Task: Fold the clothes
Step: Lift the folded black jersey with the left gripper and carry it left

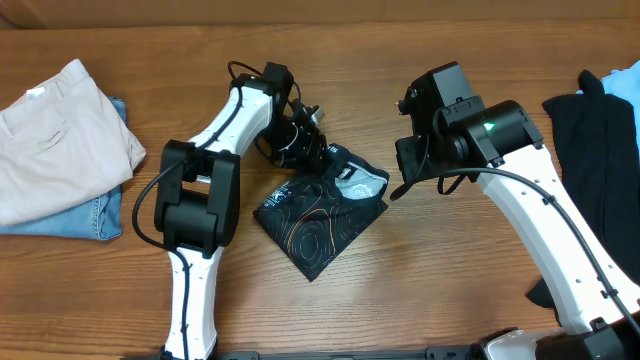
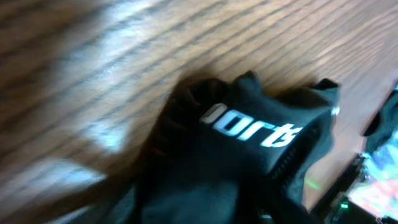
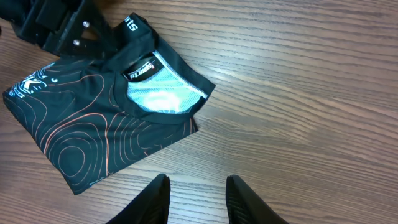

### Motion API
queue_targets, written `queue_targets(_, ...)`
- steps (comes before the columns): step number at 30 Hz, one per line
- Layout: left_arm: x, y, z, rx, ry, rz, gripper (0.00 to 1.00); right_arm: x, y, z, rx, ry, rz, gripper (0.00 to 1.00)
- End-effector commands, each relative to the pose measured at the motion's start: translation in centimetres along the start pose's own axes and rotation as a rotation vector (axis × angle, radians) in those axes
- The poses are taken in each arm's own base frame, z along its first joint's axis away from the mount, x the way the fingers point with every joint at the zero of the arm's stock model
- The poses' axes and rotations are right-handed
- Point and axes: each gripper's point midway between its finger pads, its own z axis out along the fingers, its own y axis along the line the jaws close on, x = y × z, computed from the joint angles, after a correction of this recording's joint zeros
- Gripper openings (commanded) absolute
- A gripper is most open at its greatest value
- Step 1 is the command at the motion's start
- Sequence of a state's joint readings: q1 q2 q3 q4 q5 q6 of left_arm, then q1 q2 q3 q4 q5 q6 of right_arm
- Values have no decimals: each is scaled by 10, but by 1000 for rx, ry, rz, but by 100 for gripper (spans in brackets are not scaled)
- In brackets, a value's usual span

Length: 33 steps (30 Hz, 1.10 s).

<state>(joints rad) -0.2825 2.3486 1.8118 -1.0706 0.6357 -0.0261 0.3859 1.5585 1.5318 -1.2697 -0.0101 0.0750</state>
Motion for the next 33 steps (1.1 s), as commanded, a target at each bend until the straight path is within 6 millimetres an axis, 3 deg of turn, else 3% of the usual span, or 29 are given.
queue_targets(1, 6, -8, 9, 49, 34, -15, 64, -6, -3, -13, 4, -49, 10, 33)
queue_targets(5, 10, -13, 13, 53, 53, -12, 54, -6, -3, -13, 4, -48, 10, 33)
queue_targets(8, 9, -13, 14, 54, 49, -8, 27, -6, -3, -13, 5, -46, 10, 33)
queue_targets(12, 6, -13, 13, 55, 39, -1, 4, -4, -3, -13, 6, -40, 10, 33)
queue_targets(16, -9, -9, -1, 23, -11, 42, 4, -3, -3, -13, 7, -36, 10, 33)
queue_targets(19, -20, 3, -23, -84, -48, 50, 4, -2, -3, -13, 8, -33, 9, 33)
queue_targets(27, -42, 36, -109, -386, -207, -49, 4, -2, -3, -13, 8, -30, 10, 33)
queue_targets(33, -40, 62, -173, -531, -344, -172, 4, 0, -4, -14, 9, -23, 10, 33)
